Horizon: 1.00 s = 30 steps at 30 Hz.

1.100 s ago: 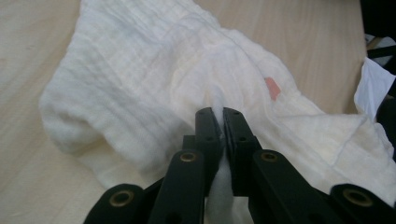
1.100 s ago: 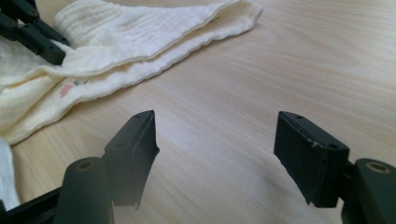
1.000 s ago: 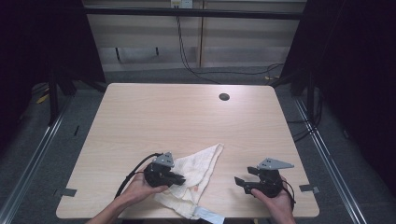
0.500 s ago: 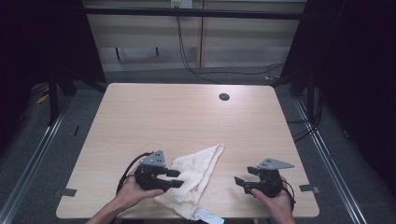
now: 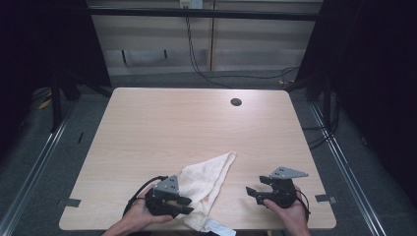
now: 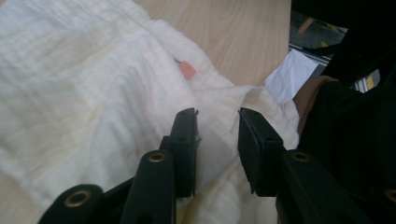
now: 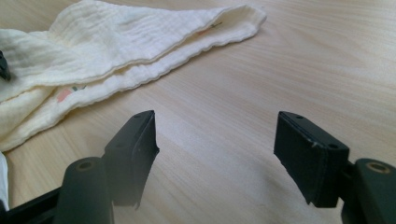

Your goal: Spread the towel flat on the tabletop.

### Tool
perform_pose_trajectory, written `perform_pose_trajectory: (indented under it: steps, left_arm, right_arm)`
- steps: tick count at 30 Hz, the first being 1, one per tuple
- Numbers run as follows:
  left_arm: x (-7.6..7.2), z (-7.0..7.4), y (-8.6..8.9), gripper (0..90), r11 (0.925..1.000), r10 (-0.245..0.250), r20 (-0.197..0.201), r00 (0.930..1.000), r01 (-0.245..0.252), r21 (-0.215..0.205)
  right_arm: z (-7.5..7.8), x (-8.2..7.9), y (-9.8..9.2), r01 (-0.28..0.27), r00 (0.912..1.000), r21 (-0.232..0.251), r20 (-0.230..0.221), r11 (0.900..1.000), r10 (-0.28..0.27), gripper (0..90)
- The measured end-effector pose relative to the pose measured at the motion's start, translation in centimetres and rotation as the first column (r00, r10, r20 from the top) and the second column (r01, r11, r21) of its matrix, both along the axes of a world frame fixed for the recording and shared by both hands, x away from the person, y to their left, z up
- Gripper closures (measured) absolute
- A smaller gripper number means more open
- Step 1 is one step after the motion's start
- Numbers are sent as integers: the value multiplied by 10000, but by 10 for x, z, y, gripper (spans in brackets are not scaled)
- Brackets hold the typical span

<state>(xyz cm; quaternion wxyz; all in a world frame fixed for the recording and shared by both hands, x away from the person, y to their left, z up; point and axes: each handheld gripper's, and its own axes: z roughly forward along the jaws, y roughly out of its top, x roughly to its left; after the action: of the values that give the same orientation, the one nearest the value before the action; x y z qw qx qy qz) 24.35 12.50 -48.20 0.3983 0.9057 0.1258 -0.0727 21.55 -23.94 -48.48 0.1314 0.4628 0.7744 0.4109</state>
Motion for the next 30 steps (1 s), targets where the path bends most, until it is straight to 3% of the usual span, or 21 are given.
perform_pose_trajectory:
  steps: [5, 7, 9, 10, 11, 14, 19, 23, 25, 30]
  left_arm:
    - [-5, -8, -8, 607, 9975, -418, 223, 9989, 404, 587]
    - [-6, -7, -7, 605, 9978, -316, 287, 9991, 298, 586]
    - [-6, -8, -6, 666, 9979, -255, 440, 9987, 228, 606]
    - [-5, -8, -5, 739, 9973, -255, 419, 9988, 226, 705]
    - [-4, -9, -5, 791, 9990, -122, 299, 9995, 109, 427]
    - [0, -5, -1, 869, 9994, -226, 97, 9997, 224, 247]
    - [0, 5, 5, 879, 9997, -28, -72, 10000, 27, -256]
    - [7, 13, 15, 880, 9954, 341, -180, 9993, -355, -888]
    - [10, 19, 22, 880, 9916, 638, -150, 9979, -651, -1119]
    - [17, 31, 42, 881, 9732, 1344, -213, 9907, -1360, -1856]
  right_arm:
    - [0, 0, 0, -28, 10000, -5, -27, 10000, 28, 294]
    - [0, -1, 0, -36, 10000, -4, 8, 10000, 36, 294]
    - [0, -1, 1, -6, 10000, -9, -31, 10000, 6, 293]
    - [0, 0, 1, -7, 10000, -12, -50, 10000, 7, 294]
    - [0, 0, 1, 18, 10000, -28, -70, 10000, -18, 294]
    - [0, 0, 2, 19, 10000, -50, -85, 10000, -20, 292]
    - [0, 0, 2, -6, 10000, -32, -42, 10000, 6, 289]
    - [0, 0, 2, -82, 10000, -29, 3, 10000, 82, 287]
    - [0, 0, 3, -85, 10000, -46, -38, 10000, 84, 287]
    - [-2, 1, 5, -211, 9997, -150, -138, 9997, 209, 284]
